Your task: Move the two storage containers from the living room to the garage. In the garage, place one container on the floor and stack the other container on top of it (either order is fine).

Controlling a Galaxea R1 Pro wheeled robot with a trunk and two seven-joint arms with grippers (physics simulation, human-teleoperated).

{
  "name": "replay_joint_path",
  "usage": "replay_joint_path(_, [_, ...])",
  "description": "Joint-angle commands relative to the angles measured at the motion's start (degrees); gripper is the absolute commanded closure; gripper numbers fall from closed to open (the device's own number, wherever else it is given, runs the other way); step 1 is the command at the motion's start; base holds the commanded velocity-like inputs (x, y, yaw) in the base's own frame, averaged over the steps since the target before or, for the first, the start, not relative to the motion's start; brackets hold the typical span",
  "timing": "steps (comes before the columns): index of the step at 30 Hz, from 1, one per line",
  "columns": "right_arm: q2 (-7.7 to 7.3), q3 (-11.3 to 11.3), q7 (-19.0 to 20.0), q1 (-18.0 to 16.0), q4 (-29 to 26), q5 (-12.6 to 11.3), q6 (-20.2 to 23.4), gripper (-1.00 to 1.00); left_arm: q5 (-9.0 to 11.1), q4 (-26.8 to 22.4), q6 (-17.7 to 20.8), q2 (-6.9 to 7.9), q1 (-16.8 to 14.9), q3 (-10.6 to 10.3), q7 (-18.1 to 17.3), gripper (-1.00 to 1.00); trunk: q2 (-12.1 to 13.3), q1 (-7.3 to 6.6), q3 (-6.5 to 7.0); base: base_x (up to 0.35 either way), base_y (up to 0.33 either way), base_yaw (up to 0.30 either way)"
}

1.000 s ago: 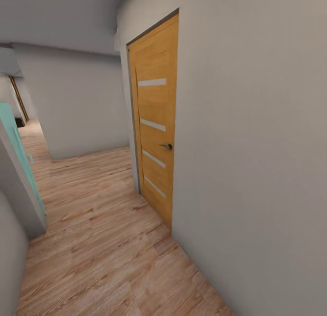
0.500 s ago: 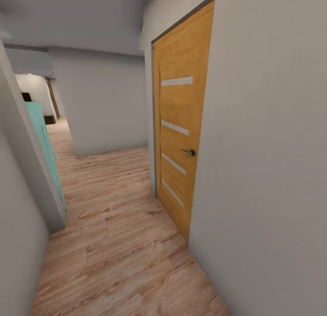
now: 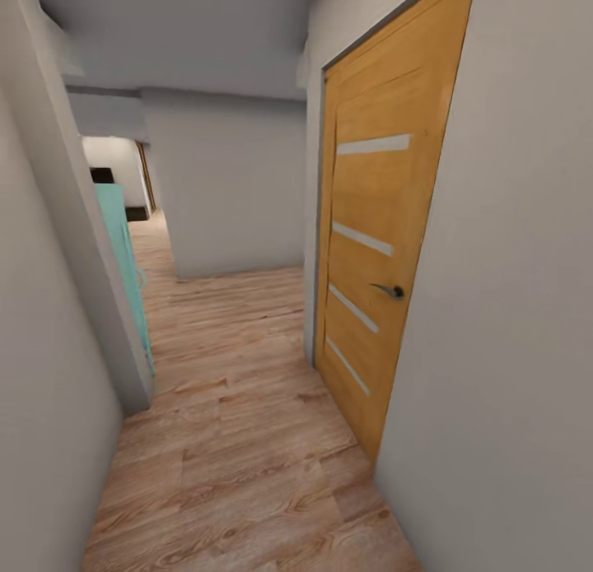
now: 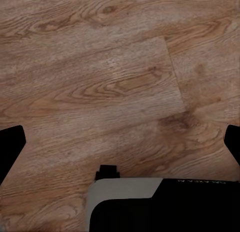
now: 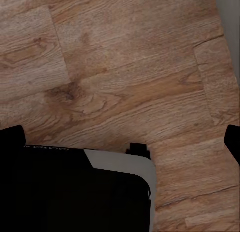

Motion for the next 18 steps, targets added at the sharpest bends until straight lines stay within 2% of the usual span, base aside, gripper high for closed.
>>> replay_joint_path(1, [-0.01,0.5,0.2,-0.1,0.3,-0.4,-0.4,-1.00,0.3,0.3,-0.4,0.02,-0.1,0.1,-0.3,-1.00,-0.1,0.06,-0.05,0.326,0.000,0.279])
replay_joint_path(18, [-0.01,0.5,0.2,-0.1,0.3,-0.4,-0.4,-1.00,0.4,0.3,-0.4,0.11,-0.1,0.1,-0.3,-1.00,-0.1,0.06,-0.05,0.326,0.000,0.289])
